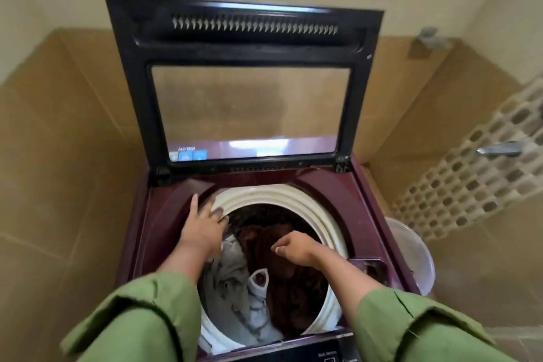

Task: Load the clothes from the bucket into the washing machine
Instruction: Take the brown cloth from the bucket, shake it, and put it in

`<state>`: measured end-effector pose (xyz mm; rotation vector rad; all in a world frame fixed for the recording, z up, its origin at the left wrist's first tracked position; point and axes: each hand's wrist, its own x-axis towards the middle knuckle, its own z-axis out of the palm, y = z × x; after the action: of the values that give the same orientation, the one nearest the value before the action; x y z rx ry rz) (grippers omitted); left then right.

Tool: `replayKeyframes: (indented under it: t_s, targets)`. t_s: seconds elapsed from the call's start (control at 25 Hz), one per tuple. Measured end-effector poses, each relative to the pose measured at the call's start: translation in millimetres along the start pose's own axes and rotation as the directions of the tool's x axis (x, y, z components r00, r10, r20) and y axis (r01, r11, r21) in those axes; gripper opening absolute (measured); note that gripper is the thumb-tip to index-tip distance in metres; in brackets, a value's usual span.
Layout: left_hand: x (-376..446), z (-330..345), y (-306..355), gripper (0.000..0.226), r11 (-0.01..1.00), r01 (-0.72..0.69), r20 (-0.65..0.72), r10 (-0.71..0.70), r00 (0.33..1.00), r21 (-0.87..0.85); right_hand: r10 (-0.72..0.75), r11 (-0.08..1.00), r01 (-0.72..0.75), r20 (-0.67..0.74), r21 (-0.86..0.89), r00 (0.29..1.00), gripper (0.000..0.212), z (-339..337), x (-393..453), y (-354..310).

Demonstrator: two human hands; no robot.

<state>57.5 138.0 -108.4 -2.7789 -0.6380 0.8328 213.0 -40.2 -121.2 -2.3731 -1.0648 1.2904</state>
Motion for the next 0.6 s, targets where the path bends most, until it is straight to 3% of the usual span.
replayKeyframes:
  t_s: [0.16, 0.48, 0.6]
  targets:
    - [-4.3, -17.8, 45.5, 0.070, 0.979, 0.010, 0.013, -0.008, 1.000, -0.205, 0.010, 0.998, 0.001, -0.156, 0.068, 0.988, 0.029, -26.5, -37.6, 13.7]
    - [-14.9, -93.2, 119.7, 0.059, 0.875, -0.092, -0.282, -0.053, 0.958, -0.475, 0.043, 0.968, 0.077, -0.462, 0.237, 0.886, 0.028, -75.2, -112.6, 56.7]
    - [-16.7, -122.3, 161.8, 0.053, 0.833, -0.163, -0.372, -0.056, 0.926, -0.529, 0.056, 0.956, 0.100, -0.505, 0.277, 0.861, 0.025, -93.5, -141.6, 87.4]
